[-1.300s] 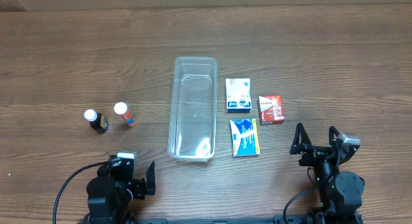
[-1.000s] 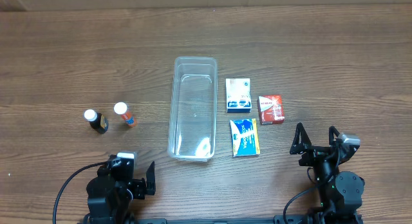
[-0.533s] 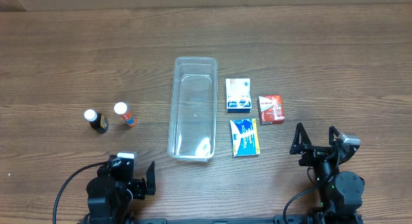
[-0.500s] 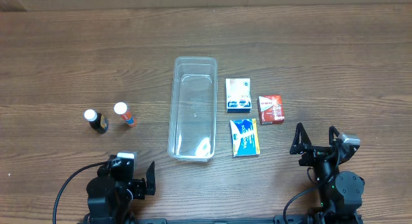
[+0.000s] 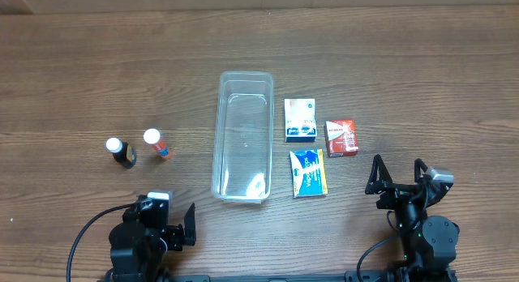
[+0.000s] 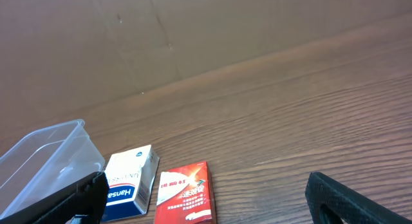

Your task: Pack container

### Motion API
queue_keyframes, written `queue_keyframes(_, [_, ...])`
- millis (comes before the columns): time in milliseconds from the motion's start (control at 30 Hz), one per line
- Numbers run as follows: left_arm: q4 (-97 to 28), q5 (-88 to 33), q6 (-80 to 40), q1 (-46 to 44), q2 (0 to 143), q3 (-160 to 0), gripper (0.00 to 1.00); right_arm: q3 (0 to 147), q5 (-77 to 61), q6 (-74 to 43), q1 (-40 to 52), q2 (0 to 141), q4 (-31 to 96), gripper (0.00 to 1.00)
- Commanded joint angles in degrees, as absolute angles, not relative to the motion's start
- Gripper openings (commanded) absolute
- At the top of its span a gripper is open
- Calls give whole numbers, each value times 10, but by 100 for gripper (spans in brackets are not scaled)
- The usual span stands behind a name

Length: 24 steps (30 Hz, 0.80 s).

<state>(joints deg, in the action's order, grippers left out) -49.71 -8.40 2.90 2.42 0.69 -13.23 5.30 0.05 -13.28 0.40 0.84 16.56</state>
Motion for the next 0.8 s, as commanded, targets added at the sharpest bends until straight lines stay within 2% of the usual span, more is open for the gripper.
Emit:
queue_keyframes(0, [-495, -90, 17, 30, 3, -131, 100, 49, 0, -141, 5, 2, 145, 100])
queue_keyframes(167, [-495, -90, 17, 30, 3, -131, 100, 68, -150, -228, 5, 4, 70, 100])
queue_keyframes(267, [-495, -90, 17, 30, 3, -131, 100, 174, -154, -209, 5, 54, 118, 100])
queue_keyframes(333, [-495, -90, 17, 30, 3, -131, 100, 307, -156, -188, 5, 149, 210, 100])
queue_keyframes(533, [-495, -90, 17, 30, 3, -131, 100, 813, -183, -163, 5, 593, 620, 100])
queue_keyframes(667, [-495, -90, 17, 30, 3, -131, 100, 895, -196, -147, 27, 742, 612, 100])
queue_keyframes(767, [-495, -90, 17, 30, 3, -131, 100, 941, -115, -146, 117, 874, 618, 100])
